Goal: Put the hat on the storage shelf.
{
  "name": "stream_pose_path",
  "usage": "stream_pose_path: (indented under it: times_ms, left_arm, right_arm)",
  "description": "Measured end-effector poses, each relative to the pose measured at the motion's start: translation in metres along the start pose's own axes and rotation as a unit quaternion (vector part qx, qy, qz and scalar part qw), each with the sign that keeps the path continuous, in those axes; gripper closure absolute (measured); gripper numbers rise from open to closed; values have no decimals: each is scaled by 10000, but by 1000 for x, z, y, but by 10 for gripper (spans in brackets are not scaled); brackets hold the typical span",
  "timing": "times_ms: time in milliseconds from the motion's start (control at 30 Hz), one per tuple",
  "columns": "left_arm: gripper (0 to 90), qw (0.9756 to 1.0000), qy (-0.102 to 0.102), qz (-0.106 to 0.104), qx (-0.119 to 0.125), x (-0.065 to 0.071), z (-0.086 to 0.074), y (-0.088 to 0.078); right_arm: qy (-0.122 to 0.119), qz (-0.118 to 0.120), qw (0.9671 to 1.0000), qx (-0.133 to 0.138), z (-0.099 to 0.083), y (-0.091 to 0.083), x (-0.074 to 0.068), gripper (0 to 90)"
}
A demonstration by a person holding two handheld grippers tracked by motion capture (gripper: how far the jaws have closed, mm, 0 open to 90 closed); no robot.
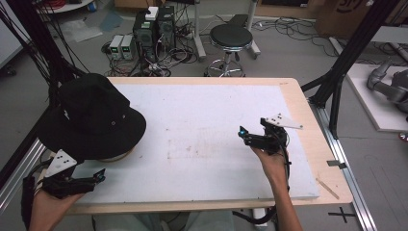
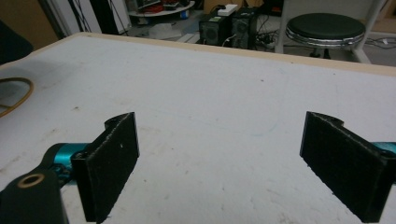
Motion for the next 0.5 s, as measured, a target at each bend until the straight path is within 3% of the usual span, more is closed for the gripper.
stream_pose_path:
  times_ms: [267,500]
  left_arm:
    - [163,10000,21,-37,15,3,5,5]
    - [163,10000,-8,32,47,-3,6,5]
  right_arm:
    - [104,-23,9999,4,-7,-9,9,114]
    - [-55,-5,9999,-147,-13,-7,5,115]
Point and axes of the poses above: each handheld gripper's, and its own axes: y roughly forward along the jaws, z roughly out of its top, x roughly to its right, the point moved 5 cm from there along y, roughly forward along the jaws, and after that the axes turned 4 degrees about x, right-handed, at the moved point
